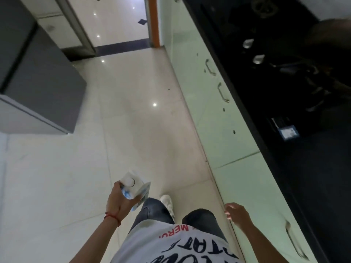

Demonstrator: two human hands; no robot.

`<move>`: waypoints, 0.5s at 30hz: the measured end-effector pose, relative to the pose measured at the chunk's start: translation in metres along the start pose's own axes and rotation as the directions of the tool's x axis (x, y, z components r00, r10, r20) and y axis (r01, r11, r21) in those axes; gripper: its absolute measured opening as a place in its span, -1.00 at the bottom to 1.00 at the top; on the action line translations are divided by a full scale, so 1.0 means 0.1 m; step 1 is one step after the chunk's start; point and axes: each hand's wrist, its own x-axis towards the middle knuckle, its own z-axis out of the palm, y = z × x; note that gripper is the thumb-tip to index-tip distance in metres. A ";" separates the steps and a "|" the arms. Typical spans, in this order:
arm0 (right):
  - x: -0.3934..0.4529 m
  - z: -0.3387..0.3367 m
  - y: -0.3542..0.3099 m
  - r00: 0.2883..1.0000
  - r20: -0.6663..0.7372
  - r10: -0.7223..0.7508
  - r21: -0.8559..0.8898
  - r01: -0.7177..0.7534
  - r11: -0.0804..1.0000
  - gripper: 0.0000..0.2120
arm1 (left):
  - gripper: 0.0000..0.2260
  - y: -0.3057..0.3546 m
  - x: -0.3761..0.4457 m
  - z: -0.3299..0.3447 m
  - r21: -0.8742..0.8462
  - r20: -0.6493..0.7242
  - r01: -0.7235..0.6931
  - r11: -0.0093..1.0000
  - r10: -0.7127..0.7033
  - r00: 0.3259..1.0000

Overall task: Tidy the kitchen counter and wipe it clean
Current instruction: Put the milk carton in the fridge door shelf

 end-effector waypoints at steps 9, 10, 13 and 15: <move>0.63 0.18 -1.55 0.992 0.095 -0.082 -0.143 0.095 0.985 -0.82 | -0.44 0.29 0.87 -0.49 -0.086 -0.159 0.004 0.996 -0.018 0.987; 0.73 0.21 -1.74 0.989 0.111 -0.094 -0.164 0.111 0.980 -0.84 | -0.44 0.32 0.95 -0.54 -0.100 -0.187 0.017 0.995 -0.035 0.982; 1.00 0.30 -2.34 0.979 0.153 -0.134 -0.218 0.165 0.962 -0.88 | -0.43 0.35 1.15 -0.67 -0.153 -0.265 0.075 0.985 -0.114 0.958; 1.16 0.37 -2.76 0.969 0.190 -0.158 -0.264 0.205 0.942 -0.88 | -0.47 0.35 1.20 -0.76 -0.217 -0.325 0.139 0.966 -0.205 0.923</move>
